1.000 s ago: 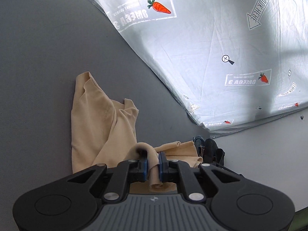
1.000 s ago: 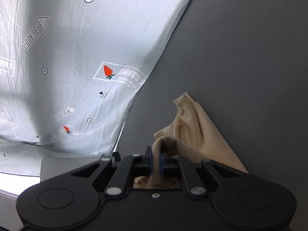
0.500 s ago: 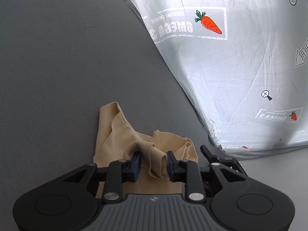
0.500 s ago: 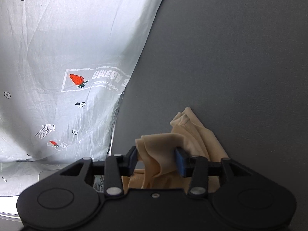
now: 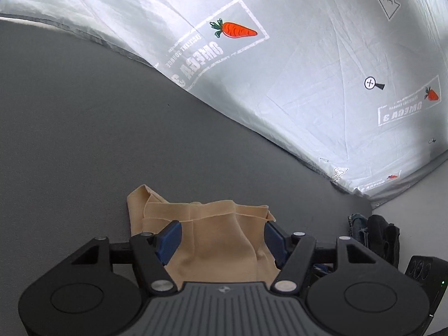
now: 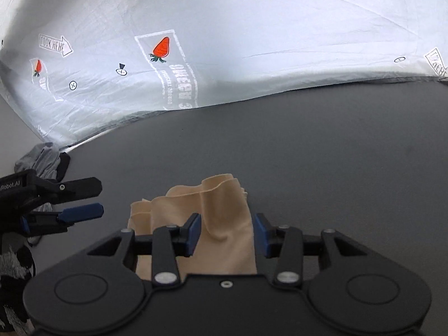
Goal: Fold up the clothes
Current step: 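Grasp the folded bundle with both grippers and lift it off the table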
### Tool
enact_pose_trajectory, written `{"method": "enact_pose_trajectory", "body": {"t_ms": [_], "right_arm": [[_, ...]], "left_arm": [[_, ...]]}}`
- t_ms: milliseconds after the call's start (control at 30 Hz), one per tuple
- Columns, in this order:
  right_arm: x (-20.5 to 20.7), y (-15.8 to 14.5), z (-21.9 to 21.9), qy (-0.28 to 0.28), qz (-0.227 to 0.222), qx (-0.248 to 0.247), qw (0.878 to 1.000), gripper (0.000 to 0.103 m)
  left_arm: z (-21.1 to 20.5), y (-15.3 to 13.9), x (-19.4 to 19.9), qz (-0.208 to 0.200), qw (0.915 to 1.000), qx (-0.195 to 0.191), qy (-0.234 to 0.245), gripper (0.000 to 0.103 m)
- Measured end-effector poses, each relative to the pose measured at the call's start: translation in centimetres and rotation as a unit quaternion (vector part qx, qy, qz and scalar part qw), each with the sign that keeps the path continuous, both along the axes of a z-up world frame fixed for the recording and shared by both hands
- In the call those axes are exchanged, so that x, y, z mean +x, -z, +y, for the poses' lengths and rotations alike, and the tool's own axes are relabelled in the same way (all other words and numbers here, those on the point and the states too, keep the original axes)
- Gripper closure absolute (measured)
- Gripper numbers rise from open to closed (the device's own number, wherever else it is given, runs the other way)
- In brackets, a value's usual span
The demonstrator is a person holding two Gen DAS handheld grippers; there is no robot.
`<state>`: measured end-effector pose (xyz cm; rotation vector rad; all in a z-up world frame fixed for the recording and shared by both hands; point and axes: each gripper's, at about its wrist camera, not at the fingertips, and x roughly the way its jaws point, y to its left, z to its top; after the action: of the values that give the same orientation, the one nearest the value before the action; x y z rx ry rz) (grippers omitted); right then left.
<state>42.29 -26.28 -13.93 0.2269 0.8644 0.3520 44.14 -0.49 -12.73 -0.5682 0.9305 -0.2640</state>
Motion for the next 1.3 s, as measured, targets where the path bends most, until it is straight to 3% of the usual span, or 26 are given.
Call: {"method": "enact_pose_trajectory", "body": {"t_ms": [100,233,400,600,833,900,1033,1067,1100,1133,1300], "right_arm": [[-0.1,2.2,1.0,-0.015,0.018,-0.012,1.0,0.062],[0.4,3.8,1.3,-0.018,0.019,-0.052,0.998,0.061],[1.8,3.8,0.2,-0.027,0.013,-0.038,0.999,0.061],[5.4,4.6,0.5,-0.059,0.013,-0.018,0.998,0.051],[7.6,5.6,1.8,-0.084,0.011,-0.009,0.996,0.039],[7.7,5.9,2.0,-0.092,0.009,-0.006,0.996,0.044],[7.8,5.8,2.0,-0.102,0.012,0.013,0.995,0.067],[7.8,5.7,2.0,-0.102,0.013,0.019,0.994,0.074],[7.7,5.6,1.9,-0.1,0.012,0.024,0.995,0.078],[7.4,5.3,1.8,-0.091,0.008,0.027,0.995,0.081],[3.6,2.4,1.6,-0.038,-0.045,0.012,0.998,0.084]], "left_arm": [[-3.4,2.8,0.2,0.023,0.9917,0.127,-0.01,0.038],[-3.1,4.3,0.1,0.024,0.9838,0.175,-0.034,0.035],[-0.8,4.7,0.6,0.035,0.9863,0.154,-0.049,0.036],[-1.4,4.6,1.3,0.013,0.9832,0.182,-0.006,0.031],[-1.5,4.7,2.2,0.004,0.9836,0.18,0.013,0.027],[-1.4,4.7,2.2,-0.004,0.9842,0.175,0.023,0.037],[-1.2,4.5,2.5,-0.001,0.9889,0.146,0.029,0.056],[-0.9,4.5,2.7,0.007,0.9926,0.118,0.031,0.077],[-0.6,4.6,2.9,0.015,0.9954,0.089,0.032,0.086],[0.1,4.6,2.9,0.019,0.9984,0.05,0.017,0.087],[0.2,0.9,0.9,-0.019,0.9989,0.035,0.025,0.089]]}}
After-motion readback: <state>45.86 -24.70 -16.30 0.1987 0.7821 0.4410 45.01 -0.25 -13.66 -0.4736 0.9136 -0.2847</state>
